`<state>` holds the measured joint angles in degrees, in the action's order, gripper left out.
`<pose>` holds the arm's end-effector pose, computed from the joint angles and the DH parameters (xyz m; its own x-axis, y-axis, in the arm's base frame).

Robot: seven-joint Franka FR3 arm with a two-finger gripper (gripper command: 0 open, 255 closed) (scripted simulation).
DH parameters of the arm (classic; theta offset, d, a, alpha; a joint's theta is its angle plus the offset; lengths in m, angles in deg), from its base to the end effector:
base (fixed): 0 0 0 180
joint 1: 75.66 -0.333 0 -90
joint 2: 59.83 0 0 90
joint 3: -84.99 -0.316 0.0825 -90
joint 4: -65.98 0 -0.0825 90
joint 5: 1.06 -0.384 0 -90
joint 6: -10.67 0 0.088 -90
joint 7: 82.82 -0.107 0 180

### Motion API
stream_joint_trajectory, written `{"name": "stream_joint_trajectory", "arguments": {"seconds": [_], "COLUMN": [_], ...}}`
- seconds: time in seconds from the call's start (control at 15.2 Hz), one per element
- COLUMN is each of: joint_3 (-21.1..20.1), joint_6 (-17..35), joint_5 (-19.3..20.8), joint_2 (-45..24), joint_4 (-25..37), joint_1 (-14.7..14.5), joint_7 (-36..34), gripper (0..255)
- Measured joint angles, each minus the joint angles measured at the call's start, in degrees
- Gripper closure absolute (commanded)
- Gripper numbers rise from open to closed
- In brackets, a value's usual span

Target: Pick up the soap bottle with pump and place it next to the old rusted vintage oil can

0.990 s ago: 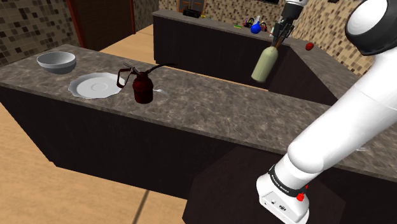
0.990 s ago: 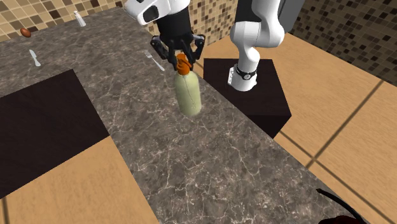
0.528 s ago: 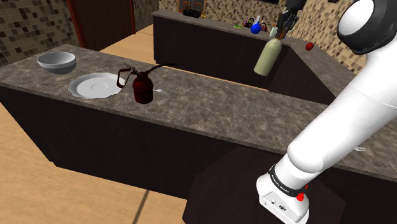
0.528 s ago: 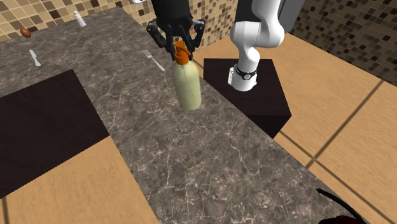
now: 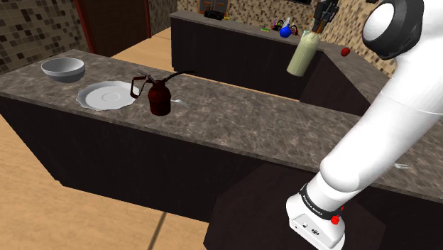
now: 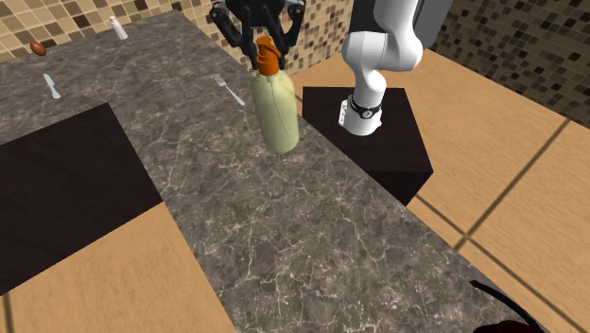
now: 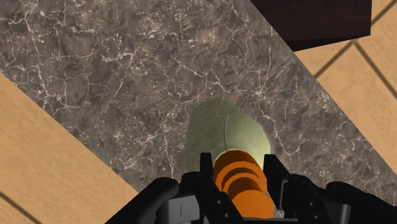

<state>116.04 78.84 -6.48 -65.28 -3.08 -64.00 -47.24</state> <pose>0.4116 -0.3362 0.7125 0.9943 -0.0912 -0.0545 -0.0959 -0.9913 -0.0904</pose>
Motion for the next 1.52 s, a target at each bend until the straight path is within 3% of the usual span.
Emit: {"name": "stream_joint_trajectory", "arguments": {"seconds": [0.26,0.99,1.52], "joint_3": [0.03,-8.31,-14.29], "joint_6": [-2.99,0.15,1.39], "joint_5": [-0.93,1.45,0.46], "joint_2": [-1.45,6.00,5.75], "joint_4": [4.27,-4.41,-4.51], "joint_1": [0.23,-10.04,-15.76], "joint_7": [-0.34,-17.80,-29.76], "gripper": [255,255,255]}}
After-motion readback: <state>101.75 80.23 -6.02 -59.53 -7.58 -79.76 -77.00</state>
